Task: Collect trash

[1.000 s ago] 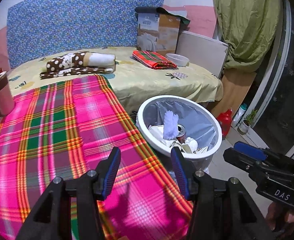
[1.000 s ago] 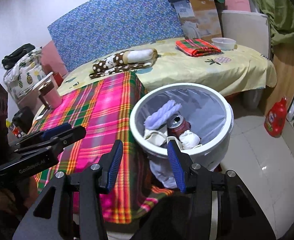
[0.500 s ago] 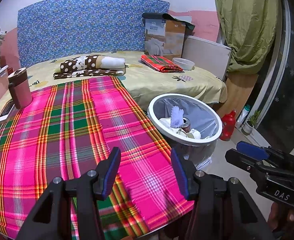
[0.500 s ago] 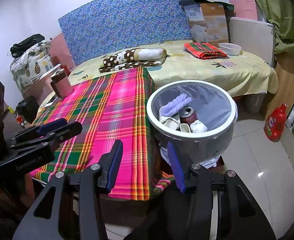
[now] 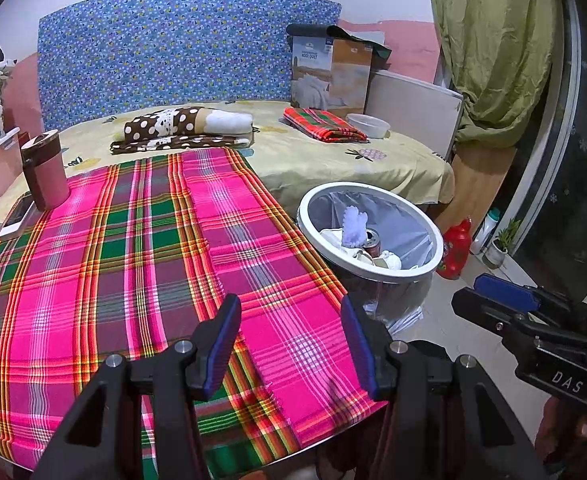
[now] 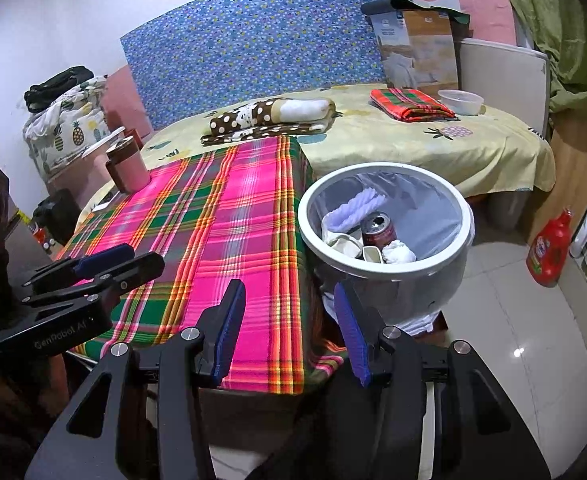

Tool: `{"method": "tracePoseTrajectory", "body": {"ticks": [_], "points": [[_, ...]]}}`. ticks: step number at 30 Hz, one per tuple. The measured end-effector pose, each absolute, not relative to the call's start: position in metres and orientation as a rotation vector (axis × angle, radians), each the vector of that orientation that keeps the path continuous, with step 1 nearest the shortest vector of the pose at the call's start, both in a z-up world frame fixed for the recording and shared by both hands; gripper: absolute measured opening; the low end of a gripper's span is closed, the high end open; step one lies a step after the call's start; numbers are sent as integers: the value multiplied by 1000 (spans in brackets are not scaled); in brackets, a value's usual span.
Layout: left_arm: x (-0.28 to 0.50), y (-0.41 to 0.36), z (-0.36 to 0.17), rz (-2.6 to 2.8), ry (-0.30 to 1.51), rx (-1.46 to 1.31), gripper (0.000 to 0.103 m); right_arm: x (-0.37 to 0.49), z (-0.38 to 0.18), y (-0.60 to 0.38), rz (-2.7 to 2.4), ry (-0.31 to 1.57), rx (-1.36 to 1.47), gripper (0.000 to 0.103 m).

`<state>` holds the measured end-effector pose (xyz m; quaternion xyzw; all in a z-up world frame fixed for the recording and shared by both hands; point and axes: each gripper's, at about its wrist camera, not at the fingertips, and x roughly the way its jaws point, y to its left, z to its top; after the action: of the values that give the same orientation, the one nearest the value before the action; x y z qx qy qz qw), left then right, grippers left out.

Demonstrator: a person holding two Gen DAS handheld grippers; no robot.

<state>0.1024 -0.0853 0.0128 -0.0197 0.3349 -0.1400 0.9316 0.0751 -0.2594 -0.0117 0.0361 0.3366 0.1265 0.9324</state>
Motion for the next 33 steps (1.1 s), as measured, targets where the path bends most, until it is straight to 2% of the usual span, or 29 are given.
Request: {"method": "tracePoseTrajectory", "body": {"ticks": [33], "points": [[101,-85,13,-284,690,-33,54,74,-12,-259,261,691,75,48]]}}
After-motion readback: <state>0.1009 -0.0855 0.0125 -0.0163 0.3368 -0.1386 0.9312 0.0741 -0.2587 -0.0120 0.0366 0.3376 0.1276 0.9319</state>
